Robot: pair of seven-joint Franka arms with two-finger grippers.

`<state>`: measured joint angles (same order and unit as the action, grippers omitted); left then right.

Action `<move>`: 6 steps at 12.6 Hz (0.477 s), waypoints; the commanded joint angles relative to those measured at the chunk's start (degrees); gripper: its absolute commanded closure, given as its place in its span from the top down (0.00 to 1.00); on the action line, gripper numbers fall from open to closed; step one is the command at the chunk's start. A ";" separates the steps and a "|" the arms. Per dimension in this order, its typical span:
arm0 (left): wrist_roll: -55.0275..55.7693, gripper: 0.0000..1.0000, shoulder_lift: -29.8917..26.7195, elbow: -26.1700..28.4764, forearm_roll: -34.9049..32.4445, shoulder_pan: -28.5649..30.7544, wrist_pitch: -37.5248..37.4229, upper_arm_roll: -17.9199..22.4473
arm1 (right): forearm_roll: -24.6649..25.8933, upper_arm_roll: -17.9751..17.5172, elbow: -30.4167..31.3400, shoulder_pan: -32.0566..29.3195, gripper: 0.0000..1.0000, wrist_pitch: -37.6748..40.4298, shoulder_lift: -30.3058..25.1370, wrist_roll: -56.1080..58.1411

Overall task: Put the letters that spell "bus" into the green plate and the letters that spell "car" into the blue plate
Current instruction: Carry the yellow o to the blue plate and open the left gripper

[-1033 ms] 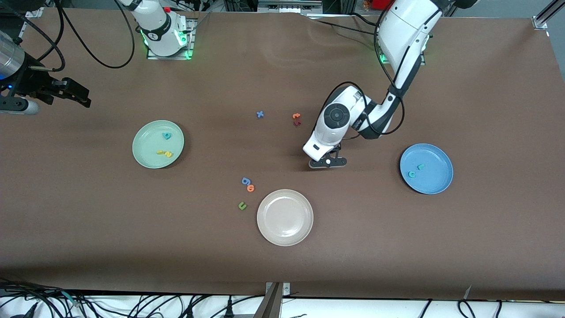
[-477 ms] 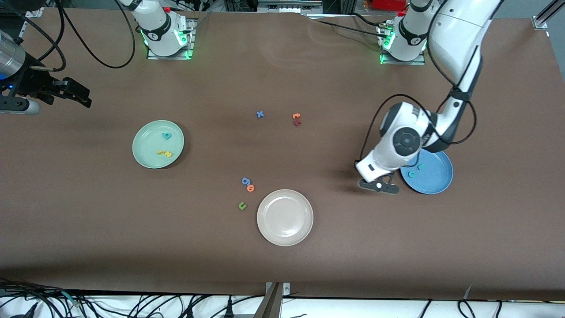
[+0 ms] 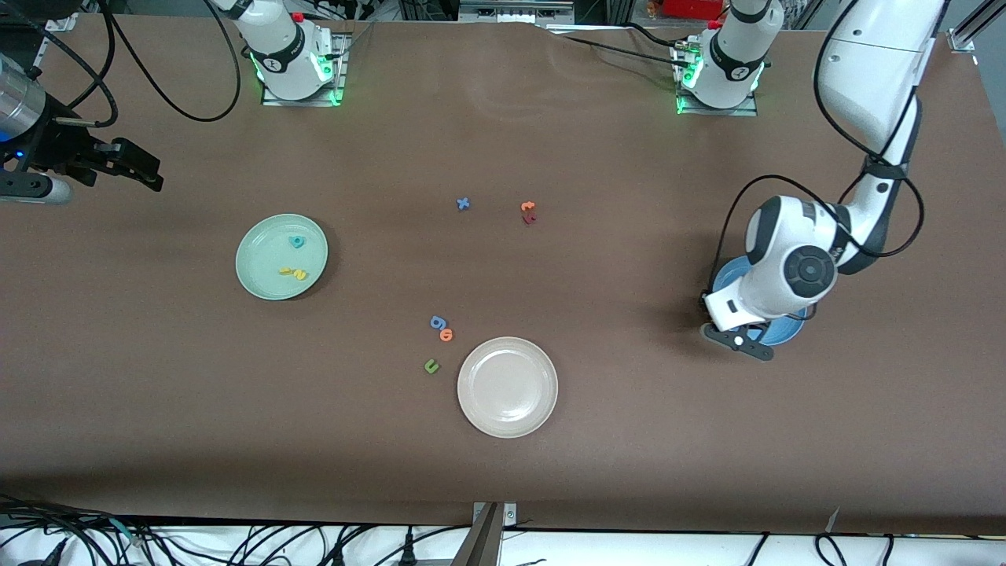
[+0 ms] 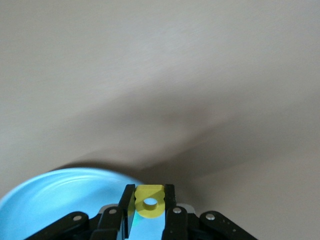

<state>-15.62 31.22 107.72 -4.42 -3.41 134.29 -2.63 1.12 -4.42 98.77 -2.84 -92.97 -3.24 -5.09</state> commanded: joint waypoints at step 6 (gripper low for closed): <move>-13.13 1.00 -1.24 2.49 0.99 4.99 -1.05 1.75 | 0.82 -0.23 -0.77 -0.15 1.00 0.33 -0.01 0.26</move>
<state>-27.09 31.22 109.22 -4.37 1.61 134.14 -0.87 1.12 -4.42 98.77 -2.84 -92.97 -3.24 -5.09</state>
